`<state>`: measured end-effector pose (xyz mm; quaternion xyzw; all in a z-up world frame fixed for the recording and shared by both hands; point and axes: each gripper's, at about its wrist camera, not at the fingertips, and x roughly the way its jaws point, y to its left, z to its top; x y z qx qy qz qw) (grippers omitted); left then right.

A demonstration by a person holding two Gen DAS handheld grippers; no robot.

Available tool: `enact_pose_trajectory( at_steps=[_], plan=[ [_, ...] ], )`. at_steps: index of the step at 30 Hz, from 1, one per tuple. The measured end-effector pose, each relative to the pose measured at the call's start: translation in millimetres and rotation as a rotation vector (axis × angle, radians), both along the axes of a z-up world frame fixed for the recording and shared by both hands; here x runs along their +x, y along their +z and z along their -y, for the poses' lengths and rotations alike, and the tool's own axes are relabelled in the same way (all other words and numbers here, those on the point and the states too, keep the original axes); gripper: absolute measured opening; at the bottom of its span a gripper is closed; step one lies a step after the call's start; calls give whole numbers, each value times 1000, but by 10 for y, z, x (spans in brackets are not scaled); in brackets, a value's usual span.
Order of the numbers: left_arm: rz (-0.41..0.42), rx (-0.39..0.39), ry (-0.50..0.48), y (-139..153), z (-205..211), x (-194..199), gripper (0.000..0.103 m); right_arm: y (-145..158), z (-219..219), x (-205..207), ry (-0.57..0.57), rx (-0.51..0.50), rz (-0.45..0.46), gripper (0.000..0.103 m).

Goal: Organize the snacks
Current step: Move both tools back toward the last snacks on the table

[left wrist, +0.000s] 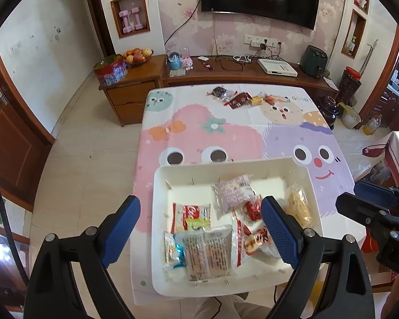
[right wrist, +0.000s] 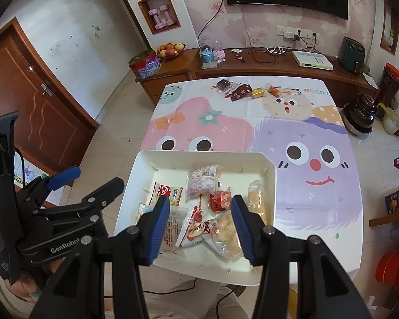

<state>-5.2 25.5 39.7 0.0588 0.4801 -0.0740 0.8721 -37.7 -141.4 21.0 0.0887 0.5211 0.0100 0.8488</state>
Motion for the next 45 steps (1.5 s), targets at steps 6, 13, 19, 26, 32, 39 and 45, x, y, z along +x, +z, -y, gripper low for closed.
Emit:
enact_pose_trajectory(
  at_steps=[6,13,19,26,32,39,45],
  plan=[
    [63,38,-15,279,-7,313,91,168,125,196,-25,-5,33,49],
    [120,68,-76,664,16,895,91,493,338,642,-53,-20,85,49],
    [126,55,-156,972,132,1635,91,814,623,1270,-90,-13,112,48],
    [158,98,-219,1058,381,2607,91,1040,917,2105,-143,-38,141,48],
    [158,155,-289,579,703,3685,91,587,1179,3028,-178,-21,61,48],
    [-15,241,-364,-706,1066,4554,91,-762,1429,3818,-214,79,-148,48],
    [-138,268,-401,-1628,1290,4843,91,-1697,1483,4081,-258,127,-258,49]
  ],
)
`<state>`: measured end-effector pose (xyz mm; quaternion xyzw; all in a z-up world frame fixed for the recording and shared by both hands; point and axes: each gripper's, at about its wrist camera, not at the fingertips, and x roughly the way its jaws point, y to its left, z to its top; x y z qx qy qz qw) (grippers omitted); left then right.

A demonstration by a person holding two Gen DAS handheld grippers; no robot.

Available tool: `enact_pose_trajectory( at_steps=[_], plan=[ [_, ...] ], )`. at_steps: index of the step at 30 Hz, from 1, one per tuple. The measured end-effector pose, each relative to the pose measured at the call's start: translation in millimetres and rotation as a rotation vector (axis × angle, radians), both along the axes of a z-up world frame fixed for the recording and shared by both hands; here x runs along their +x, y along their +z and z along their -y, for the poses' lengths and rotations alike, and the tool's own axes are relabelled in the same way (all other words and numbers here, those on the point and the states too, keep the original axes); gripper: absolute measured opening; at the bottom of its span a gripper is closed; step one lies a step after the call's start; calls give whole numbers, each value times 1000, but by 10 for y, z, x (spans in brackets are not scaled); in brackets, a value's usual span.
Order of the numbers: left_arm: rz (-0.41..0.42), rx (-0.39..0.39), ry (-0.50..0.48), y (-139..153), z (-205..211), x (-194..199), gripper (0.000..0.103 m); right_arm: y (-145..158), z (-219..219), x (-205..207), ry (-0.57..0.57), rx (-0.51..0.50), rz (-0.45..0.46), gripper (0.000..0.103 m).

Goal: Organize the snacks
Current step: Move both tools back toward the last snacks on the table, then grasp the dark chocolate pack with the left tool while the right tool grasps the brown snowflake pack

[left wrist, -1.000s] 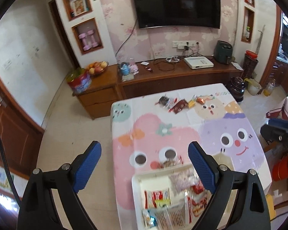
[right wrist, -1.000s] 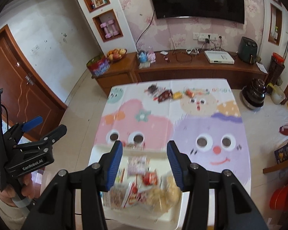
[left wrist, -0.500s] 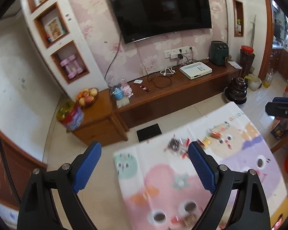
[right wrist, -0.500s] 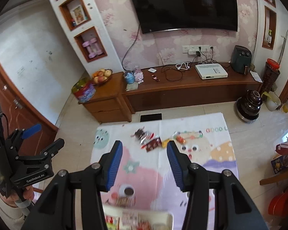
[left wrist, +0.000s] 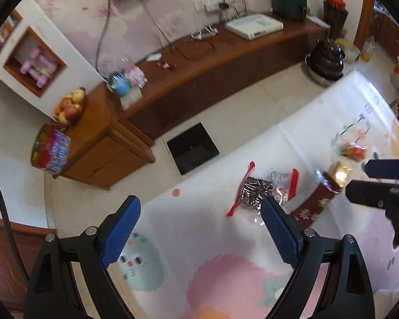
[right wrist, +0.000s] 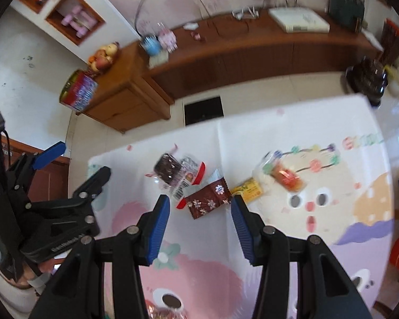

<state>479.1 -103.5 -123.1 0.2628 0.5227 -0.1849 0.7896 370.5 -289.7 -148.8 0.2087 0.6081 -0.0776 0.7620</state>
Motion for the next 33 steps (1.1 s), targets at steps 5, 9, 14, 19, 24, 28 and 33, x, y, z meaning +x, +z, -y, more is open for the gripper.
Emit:
enact_pose_trajectory(
  at_steps=[5,9,14,19,24,28,33],
  plan=[
    [-52,-2,-14,-446,176,75,91,-362,15,115,-25,13,-6,49],
    [-65,8,-50,-666,302,76,91,-580,36,199,-6,15,-28,49],
    [-64,28,-95,-850,416,53,91,-729,78,233,38,35,-44,47],
    [-95,-2,-102,-973,415,91,88,-832,164,158,48,58,-71,45],
    [-173,-127,-98,-953,333,140,51,-825,188,132,53,77,-75,45],
    [-133,-98,-133,-935,313,15,39,-844,91,180,53,61,-93,46],
    [-148,-124,-67,-935,55,-97,38,-826,-165,174,148,-23,-113,38]
  ],
)
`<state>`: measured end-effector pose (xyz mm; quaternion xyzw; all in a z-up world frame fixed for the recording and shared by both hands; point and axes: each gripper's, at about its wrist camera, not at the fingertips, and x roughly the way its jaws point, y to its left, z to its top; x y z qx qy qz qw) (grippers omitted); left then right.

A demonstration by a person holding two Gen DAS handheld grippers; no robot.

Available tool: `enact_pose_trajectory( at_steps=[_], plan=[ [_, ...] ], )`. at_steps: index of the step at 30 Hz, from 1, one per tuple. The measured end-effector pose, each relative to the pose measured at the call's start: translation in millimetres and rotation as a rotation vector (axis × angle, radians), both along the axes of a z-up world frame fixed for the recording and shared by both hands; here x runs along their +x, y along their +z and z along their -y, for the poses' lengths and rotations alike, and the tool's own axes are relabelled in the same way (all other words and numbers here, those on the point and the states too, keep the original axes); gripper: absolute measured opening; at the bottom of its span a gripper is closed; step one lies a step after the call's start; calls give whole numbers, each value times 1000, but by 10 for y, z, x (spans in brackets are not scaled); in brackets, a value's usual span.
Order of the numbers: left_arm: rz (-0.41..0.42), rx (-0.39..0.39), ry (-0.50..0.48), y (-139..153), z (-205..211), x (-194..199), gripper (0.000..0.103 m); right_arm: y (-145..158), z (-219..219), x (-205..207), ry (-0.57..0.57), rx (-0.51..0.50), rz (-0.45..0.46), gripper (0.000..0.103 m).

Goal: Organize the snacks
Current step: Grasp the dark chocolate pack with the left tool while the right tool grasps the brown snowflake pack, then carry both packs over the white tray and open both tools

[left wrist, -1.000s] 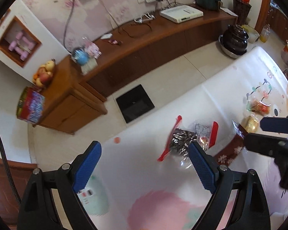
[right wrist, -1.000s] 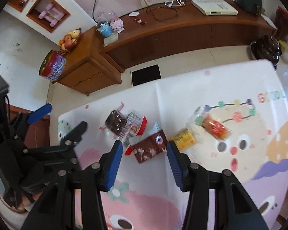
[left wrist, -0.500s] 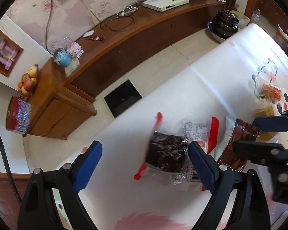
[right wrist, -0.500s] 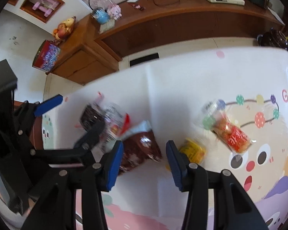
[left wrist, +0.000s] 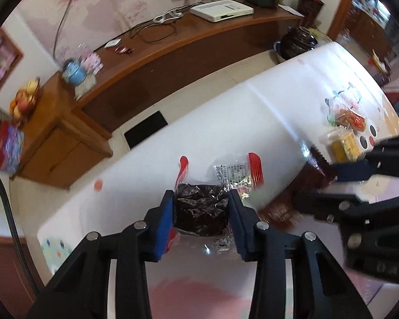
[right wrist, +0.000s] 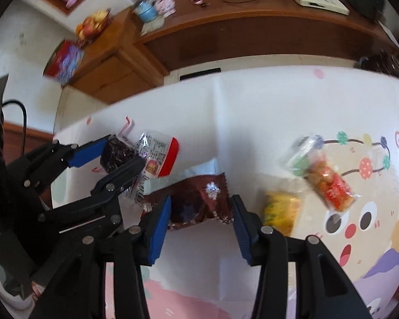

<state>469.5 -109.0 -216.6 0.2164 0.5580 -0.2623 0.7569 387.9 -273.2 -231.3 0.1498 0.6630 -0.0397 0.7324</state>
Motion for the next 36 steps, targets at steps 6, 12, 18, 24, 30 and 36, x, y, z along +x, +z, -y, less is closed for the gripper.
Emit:
enact_pose_trajectory(
  at_steps=[6,12,18,24,30,36],
  plan=[
    [-29,-23,95,81,-340,-211,38,52,-236,-130,67,-5,7,10],
    [-29,-79,160,416,-629,-543,38,383,-270,-465,68,52,82,9],
    [32,-140,211,1129,-877,-1087,38,941,-328,-967,69,105,179,9],
    [108,-182,262,1871,-1131,-1755,38,1684,-499,-1728,112,100,314,9],
    [173,-231,312,2532,-1353,-2641,38,2307,-664,-2540,145,100,410,9],
    [225,-275,377,2880,-1544,-3444,38,2684,-898,-3198,196,112,474,9]
  ],
)
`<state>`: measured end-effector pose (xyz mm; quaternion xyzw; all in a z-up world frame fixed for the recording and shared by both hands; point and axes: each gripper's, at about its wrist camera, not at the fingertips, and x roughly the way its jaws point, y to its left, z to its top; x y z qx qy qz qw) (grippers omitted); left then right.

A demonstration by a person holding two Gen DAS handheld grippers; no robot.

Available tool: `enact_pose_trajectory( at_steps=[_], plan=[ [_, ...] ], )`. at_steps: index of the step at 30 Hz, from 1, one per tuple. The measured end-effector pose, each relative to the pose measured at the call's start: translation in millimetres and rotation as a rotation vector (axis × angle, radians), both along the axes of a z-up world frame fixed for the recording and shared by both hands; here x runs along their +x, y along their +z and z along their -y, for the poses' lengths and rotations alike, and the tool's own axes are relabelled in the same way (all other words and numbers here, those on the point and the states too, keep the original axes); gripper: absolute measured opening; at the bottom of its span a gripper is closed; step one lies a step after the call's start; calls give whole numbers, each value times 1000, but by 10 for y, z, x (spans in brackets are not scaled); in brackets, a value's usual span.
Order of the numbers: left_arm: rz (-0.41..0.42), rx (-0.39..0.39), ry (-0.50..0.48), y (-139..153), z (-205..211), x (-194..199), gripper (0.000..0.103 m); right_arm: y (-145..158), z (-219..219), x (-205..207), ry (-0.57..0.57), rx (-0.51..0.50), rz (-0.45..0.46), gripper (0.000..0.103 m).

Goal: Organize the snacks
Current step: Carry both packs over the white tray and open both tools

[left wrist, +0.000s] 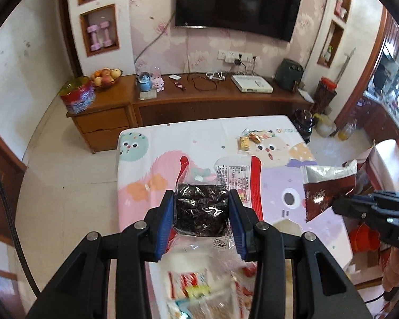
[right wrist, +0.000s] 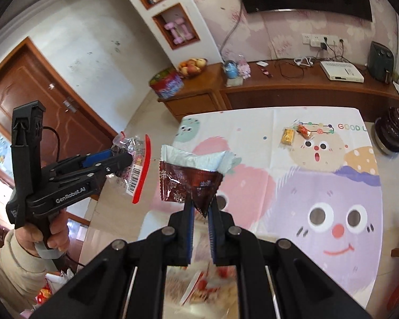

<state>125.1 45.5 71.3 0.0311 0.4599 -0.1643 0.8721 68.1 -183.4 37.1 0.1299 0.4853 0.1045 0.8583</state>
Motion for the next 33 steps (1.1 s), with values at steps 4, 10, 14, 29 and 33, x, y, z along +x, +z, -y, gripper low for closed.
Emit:
enact_pose_trajectory(
  at_steps=[4,10,14,29,33],
  plan=[
    [17,-5,45,45,-86,-426,38,90,-101,-297,24,-7,19,9],
    [6,-10,94,-17,-174,-868,38,128,-265,-661,54,-26,33,9],
    [-12,-19,122,-98,-201,-1020,38,106,-343,-801,61,-48,34,9],
    [-71,52,154,-382,-123,-1145,42,-95,-488,-984,65,-116,-40,12],
    [-74,76,173,-410,-139,-1152,82,-158,-512,-993,48,-138,-81,15]
  ],
)
